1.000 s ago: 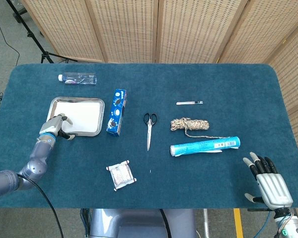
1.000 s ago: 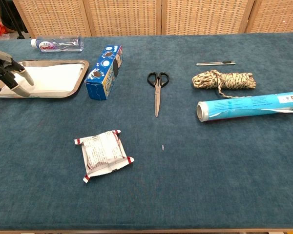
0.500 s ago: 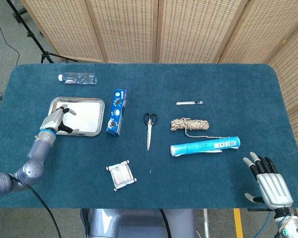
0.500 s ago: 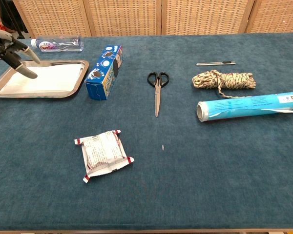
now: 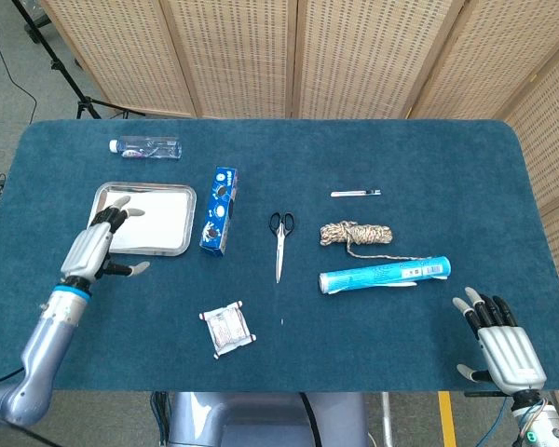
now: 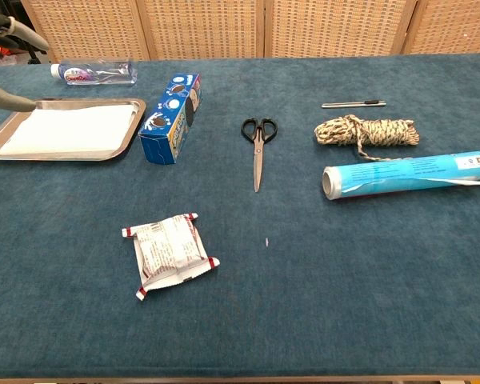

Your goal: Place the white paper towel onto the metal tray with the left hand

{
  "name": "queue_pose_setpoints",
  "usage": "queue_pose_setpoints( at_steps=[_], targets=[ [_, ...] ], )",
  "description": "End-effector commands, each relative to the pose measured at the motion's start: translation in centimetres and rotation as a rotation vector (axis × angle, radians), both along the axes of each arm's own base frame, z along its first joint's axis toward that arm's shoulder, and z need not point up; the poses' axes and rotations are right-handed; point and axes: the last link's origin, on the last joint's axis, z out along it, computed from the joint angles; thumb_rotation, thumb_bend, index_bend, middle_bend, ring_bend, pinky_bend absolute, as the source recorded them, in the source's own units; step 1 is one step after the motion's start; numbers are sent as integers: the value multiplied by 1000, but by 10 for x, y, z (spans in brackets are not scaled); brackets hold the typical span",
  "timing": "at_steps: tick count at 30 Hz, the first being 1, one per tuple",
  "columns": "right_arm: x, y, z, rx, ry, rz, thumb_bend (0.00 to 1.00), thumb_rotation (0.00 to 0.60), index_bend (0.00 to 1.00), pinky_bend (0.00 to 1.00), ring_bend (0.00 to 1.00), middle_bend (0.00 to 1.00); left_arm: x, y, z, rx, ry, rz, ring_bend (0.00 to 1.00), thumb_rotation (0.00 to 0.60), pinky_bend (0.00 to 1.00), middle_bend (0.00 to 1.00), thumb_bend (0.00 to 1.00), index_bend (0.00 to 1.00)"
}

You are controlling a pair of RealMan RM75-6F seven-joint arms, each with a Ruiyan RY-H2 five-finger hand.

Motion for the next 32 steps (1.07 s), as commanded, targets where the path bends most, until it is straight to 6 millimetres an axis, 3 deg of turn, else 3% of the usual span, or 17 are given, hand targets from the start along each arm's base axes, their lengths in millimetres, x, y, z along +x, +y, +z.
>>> queue_pose_setpoints(
  at_steps=[1, 9, 13, 24, 32],
  targets=[
    [0, 0, 0, -3, -2, 2, 0, 600, 102, 0, 0, 0, -21, -45, 1, 37, -29, 6, 0, 600, 53, 7, 161, 219],
    [1, -1, -4, 7, 2, 4, 0, 600, 102, 0, 0, 0, -51, -89, 0, 144, 27, -24, 0, 600, 53, 7, 161, 220],
    [1, 0, -5, 10, 3, 8, 0, 600, 102, 0, 0, 0, -59, -101, -3, 178, 57, -37, 0, 600, 53, 7, 161, 219],
    [0, -1, -9, 20, 13, 2, 0, 600, 102, 0, 0, 0, -78, -120, -7, 253, 155, -50, 0, 600, 53, 7, 160, 219],
    [0, 0, -10, 28, 15, 8, 0, 600, 101, 0, 0, 0, -76, -123, -6, 258, 178, -61, 0, 600, 53, 7, 161, 220]
  ],
)
